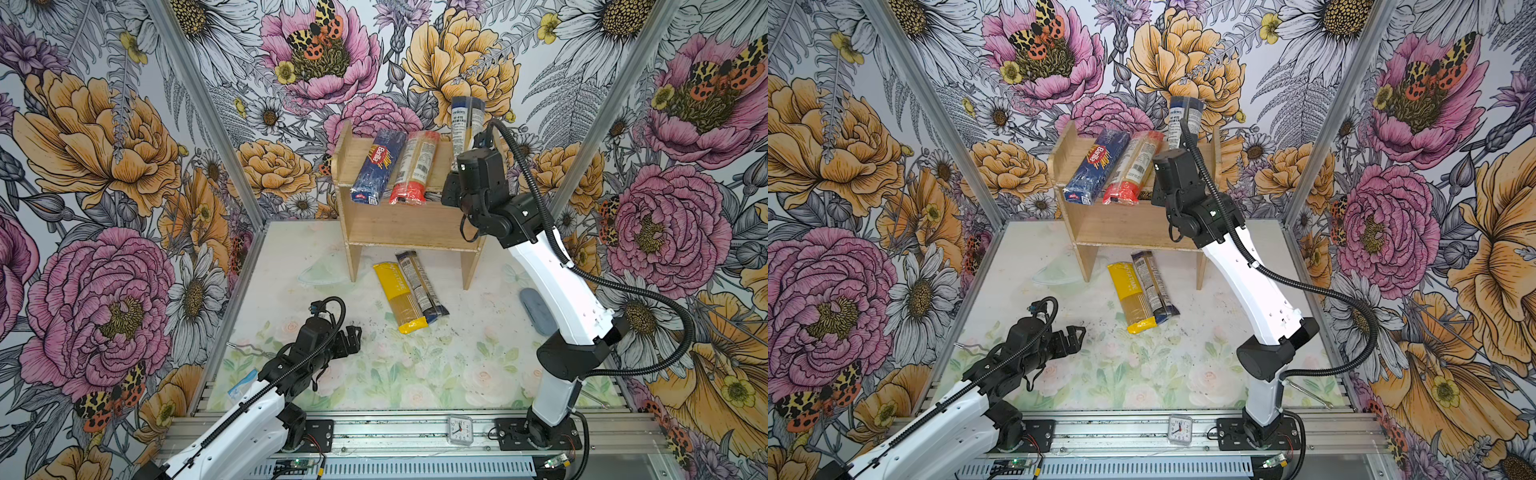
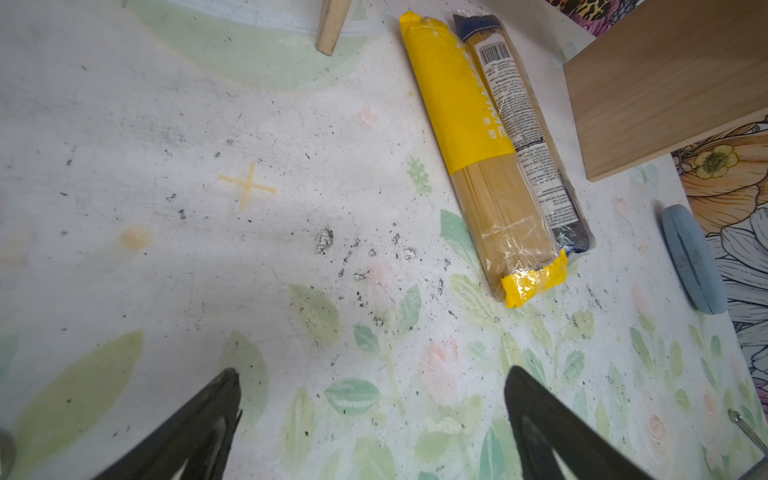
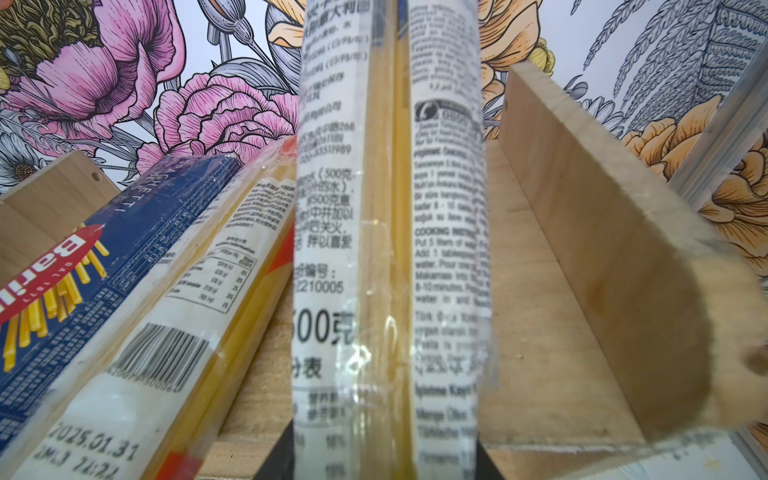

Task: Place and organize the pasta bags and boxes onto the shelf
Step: 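Lower the ankara pack onto the top tier with the right gripper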

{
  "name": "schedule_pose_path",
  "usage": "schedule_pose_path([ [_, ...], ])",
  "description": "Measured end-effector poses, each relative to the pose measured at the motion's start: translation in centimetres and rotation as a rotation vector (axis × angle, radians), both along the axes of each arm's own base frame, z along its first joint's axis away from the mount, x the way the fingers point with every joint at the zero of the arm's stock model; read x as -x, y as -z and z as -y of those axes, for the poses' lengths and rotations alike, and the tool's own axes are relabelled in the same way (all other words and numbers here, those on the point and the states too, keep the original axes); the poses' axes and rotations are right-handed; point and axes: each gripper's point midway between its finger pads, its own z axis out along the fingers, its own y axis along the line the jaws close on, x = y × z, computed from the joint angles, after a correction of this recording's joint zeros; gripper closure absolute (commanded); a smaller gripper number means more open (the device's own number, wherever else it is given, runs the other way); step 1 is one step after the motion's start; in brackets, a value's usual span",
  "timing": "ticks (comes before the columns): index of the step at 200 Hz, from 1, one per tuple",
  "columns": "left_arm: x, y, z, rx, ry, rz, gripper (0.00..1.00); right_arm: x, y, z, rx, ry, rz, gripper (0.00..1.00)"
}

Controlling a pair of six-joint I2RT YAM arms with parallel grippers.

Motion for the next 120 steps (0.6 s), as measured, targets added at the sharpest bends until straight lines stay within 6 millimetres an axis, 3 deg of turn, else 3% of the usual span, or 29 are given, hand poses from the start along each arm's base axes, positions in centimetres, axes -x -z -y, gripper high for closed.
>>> schedule_pose_path([
  [18, 0.0, 0.0, 0.0, 0.000, 0.002, 0.000, 0.01, 0.0, 0.0, 0.1, 0.001, 0.002, 0.002, 0.49],
  [28, 0.0, 0.0, 0.0, 0.000, 0.002, 0.000, 0.01, -0.1, -0.2, 0.1, 0.000, 0.008, 0.011, 0.38],
  [81, 0.1, 0.0, 0.0, -0.001, 0.002, -0.002, 0.01, 0.0, -2.8, 0.4, -0.048, 0.015, 0.094, 0.41],
  [120, 0.2, -0.1, -0.1, -0.001, 0.002, -0.001, 0.01, 0.2, -3.4, 0.5, -0.060, 0.012, 0.110, 0.38],
])
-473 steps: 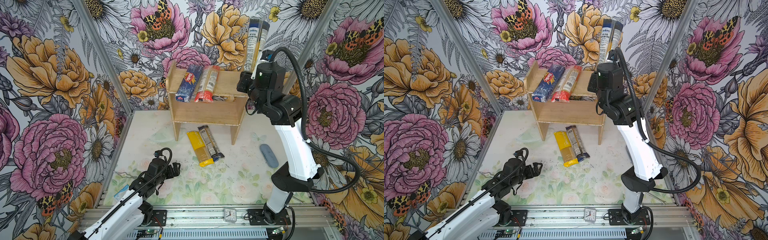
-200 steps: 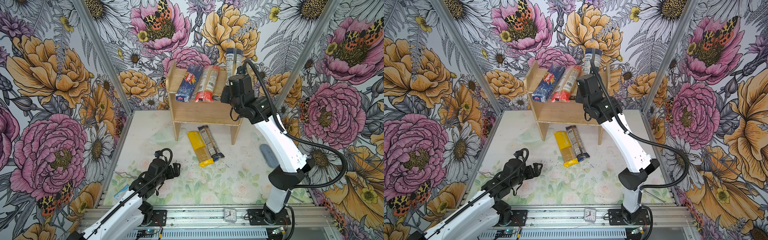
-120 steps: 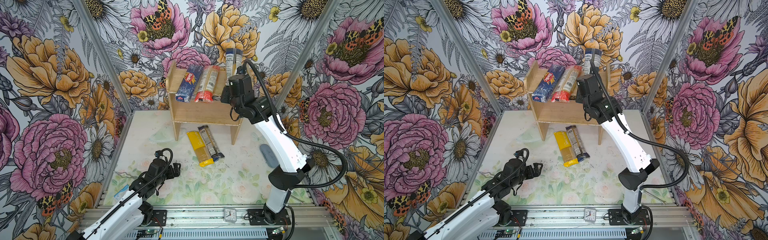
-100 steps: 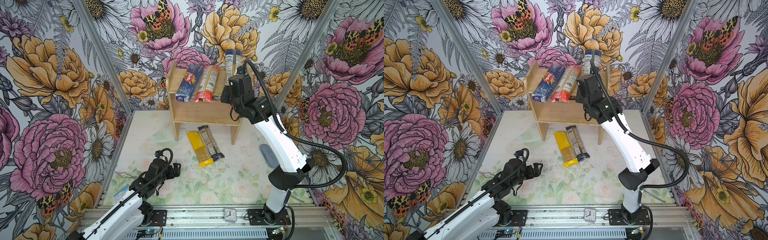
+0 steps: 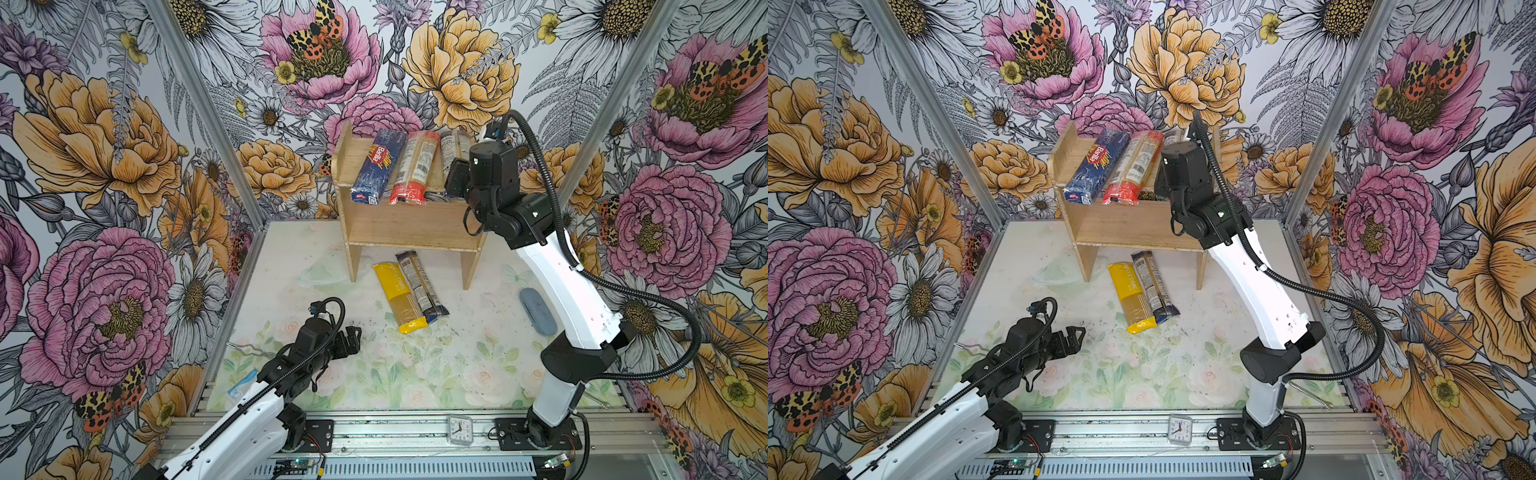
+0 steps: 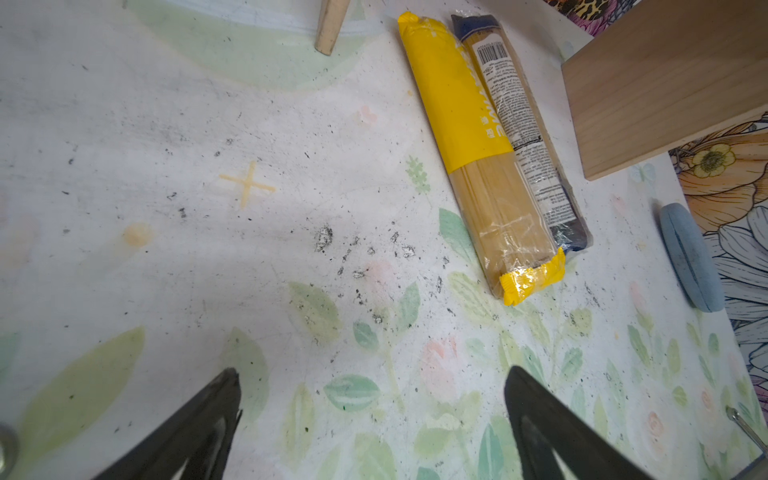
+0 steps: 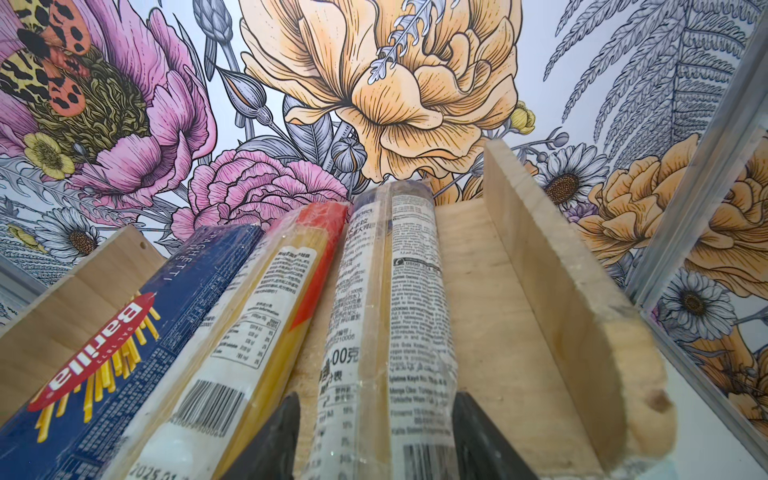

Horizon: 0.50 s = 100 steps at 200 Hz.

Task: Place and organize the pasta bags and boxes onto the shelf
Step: 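Lower the ankara pack onto the top tier with the right gripper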

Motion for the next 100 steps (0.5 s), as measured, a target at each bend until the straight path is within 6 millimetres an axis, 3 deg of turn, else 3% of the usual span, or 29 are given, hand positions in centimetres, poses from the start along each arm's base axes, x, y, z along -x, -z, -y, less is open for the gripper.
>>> schedule_pose_path([
  [22, 0.0, 0.0, 0.0, 0.000, 0.000, 0.000, 0.01, 0.3, -0.2, -0.2, 0.009, -0.027, 0.002, 0.30],
  [48, 0.0, -0.2, -0.1, 0.001, -0.003, 0.007, 0.01, 1.2, -0.4, -0.1, 0.018, -0.061, 0.001, 0.29],
  [100, -0.1, -0.2, -0.1, -0.007, -0.008, 0.001, 0.01, 5.0, -0.9, 1.3, 0.018, -0.134, -0.001, 0.28],
])
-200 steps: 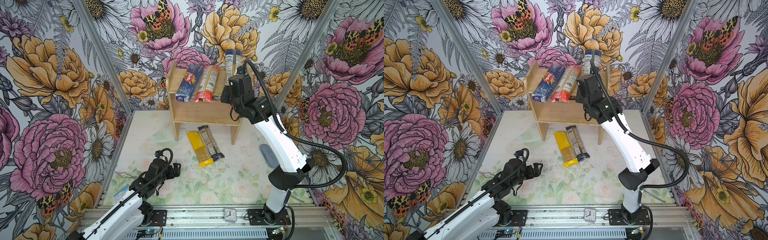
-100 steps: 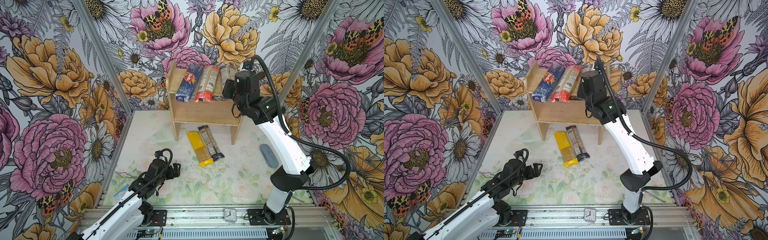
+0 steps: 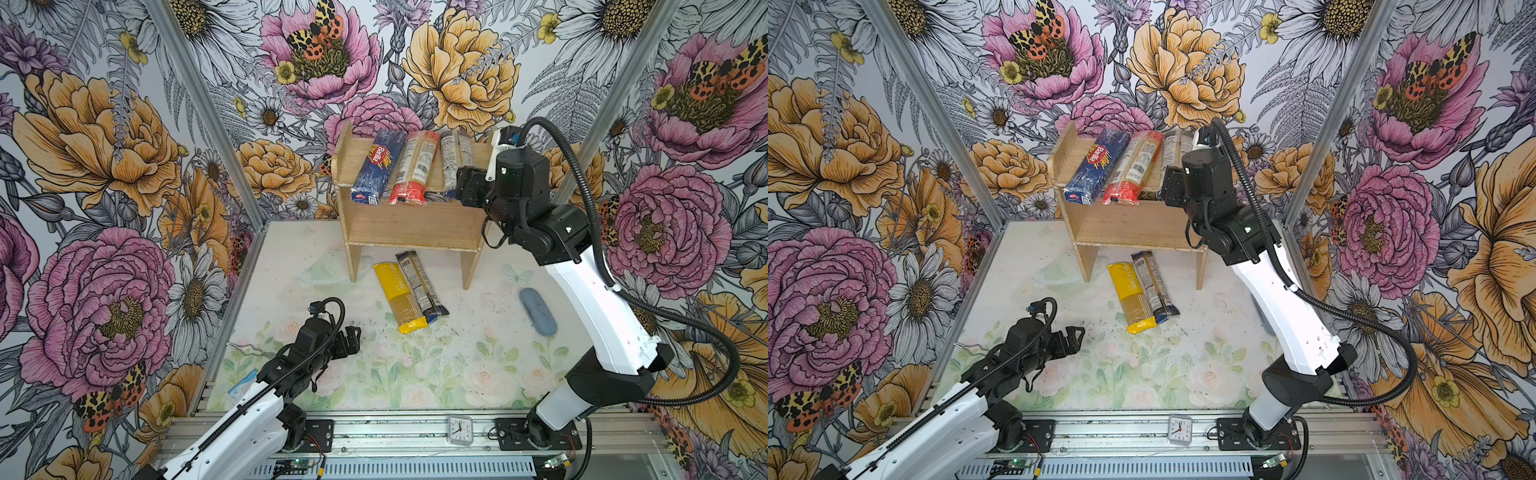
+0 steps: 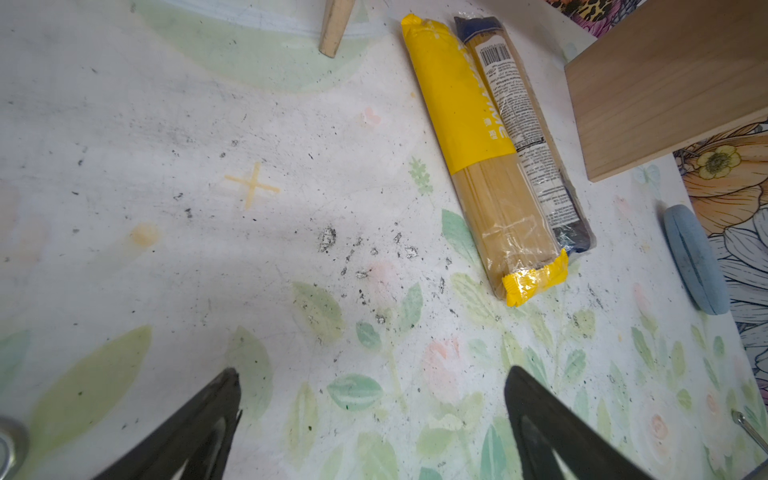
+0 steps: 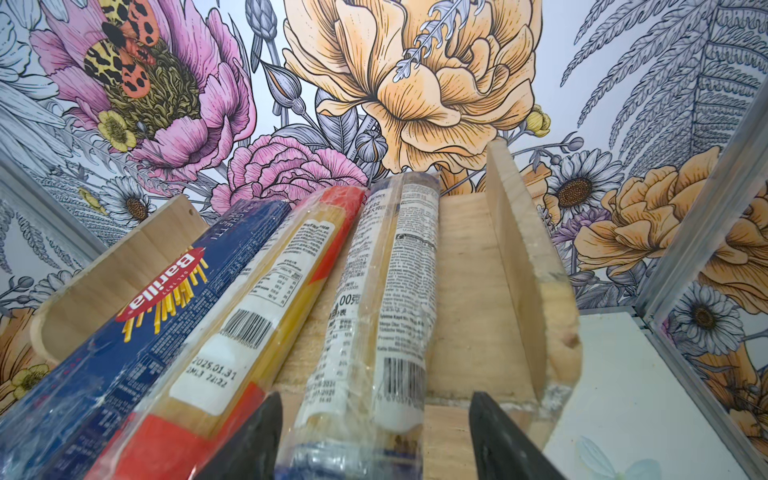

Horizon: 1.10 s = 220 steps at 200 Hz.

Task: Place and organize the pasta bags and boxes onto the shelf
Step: 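Lower the ankara pack onto the top tier with the right gripper, then open the right gripper and move it down over the clear blue-labelled pack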

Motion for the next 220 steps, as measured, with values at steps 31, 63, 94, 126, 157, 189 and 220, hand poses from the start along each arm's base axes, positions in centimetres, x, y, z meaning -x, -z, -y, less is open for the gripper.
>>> schedule_pose_path([
  [31, -0.1, -0.3, 0.3, -0.006, 0.005, 0.005, 0.01, 3.0, 1.2, 0.3, -0.008, -0.093, -0.029, 0.27],
  [63, -0.1, -0.7, 1.0, -0.013, 0.020, 0.014, 0.01, 6.0, 4.4, 0.3, 0.003, -0.193, -0.096, 0.27],
  [94, -0.1, -0.8, 1.8, -0.020, 0.022, 0.024, 0.01, 8.5, 9.2, 0.1, 0.017, -0.276, -0.188, 0.26],
  [126, -0.3, -0.5, 3.2, -0.027, 0.026, 0.037, 0.01, 10.2, 16.4, -0.6, 0.046, -0.344, -0.313, 0.26],
  [157, -0.4, 0.6, 4.6, -0.051, 0.039, 0.027, 0.01, 12.1, 24.1, -1.5, 0.089, -0.403, -0.444, 0.26],
  [189, -0.7, 1.7, 5.8, -0.058, 0.052, 0.017, 0.01, 13.6, 29.9, -1.8, 0.113, -0.424, -0.537, 0.26],
  [220, -1.2, 2.0, 6.5, -0.051, 0.058, 0.024, 0.01, 13.7, 32.8, -1.7, 0.105, -0.408, -0.558, 0.25],
])
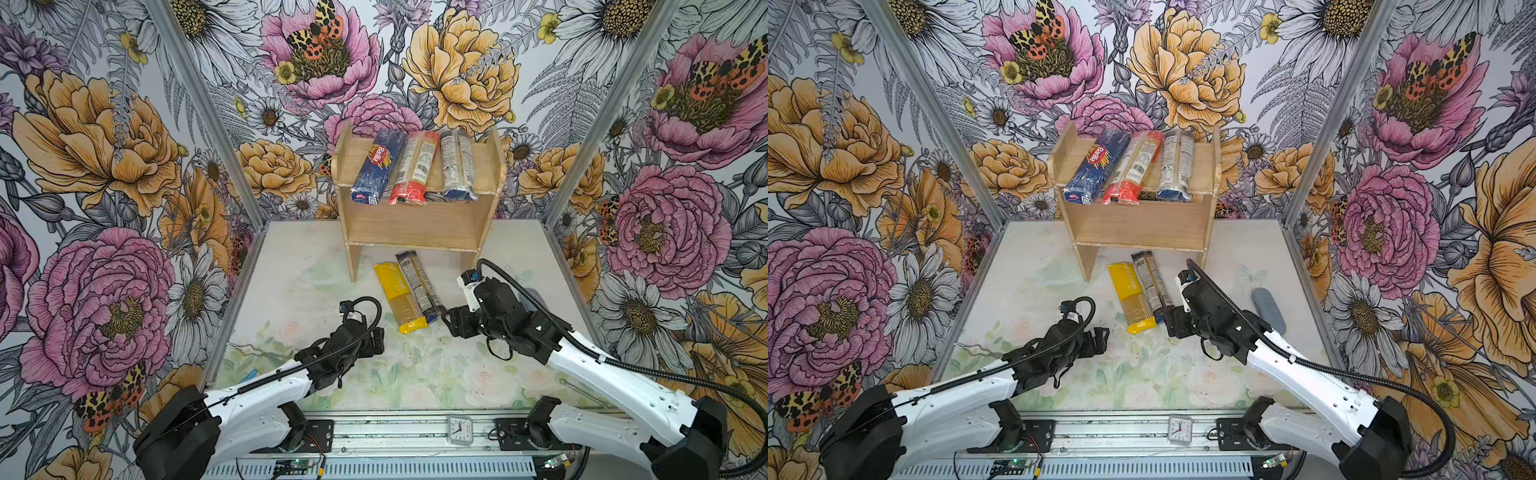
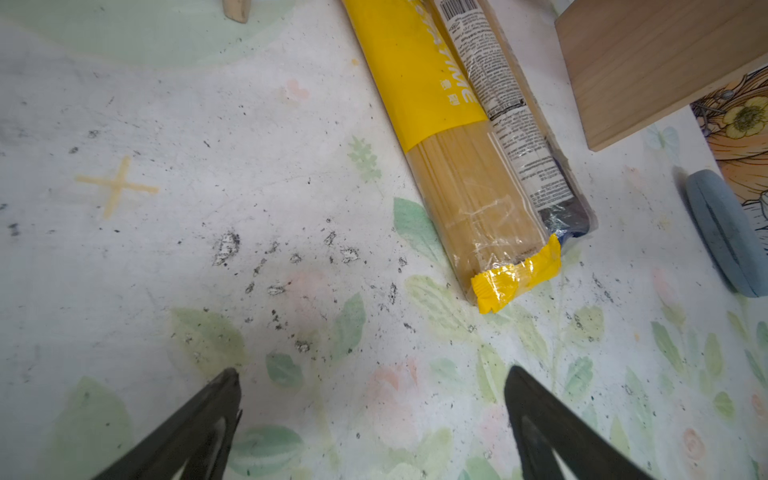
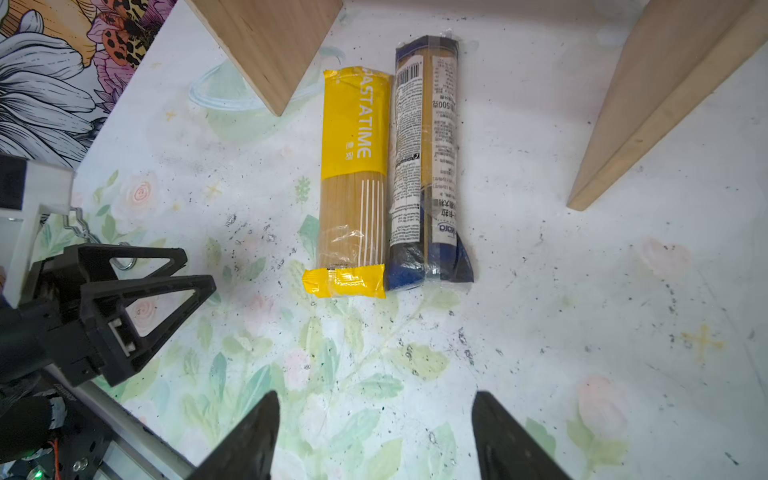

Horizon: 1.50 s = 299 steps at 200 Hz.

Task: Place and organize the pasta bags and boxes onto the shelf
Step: 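Open the right gripper and move it down over the clear blue-labelled pack, then close the right gripper around the clear blue-labelled pack beside the yellow pack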

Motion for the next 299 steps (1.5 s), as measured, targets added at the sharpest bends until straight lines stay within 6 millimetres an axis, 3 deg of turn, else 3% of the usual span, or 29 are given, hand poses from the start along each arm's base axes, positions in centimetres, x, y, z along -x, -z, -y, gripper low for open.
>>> schedule_pose_path([
  [71, -1.2, -1.7, 1.3, 0.072, 0.001, 0.070, 0.01, -2.0, 5.8, -0.7, 0.041, 0.037, -0.039, 0.22],
  [126, -1.4, -0.7, 2.3, 0.078, 0.020, 0.071, 0.01, -3.9, 9.6, -1.1, 0.055, 0.049, -0.051, 0.22],
  [183, -1.7, -0.6, 2.9, 0.094, 0.028, 0.078, 0.01, -6.3, 10.7, -2.0, 0.040, 0.070, 0.003, 0.22],
  [220, -1.7, -0.7, 3.3, 0.107, 0.039, 0.080, 0.01, -7.3, 12.4, -2.1, 0.090, 0.074, 0.002, 0.22],
  [299, -1.2, -0.5, 3.0, 0.113, 0.052, 0.076, 0.01, -10.4, 12.5, -3.1, 0.113, 0.070, 0.044, 0.22],
])
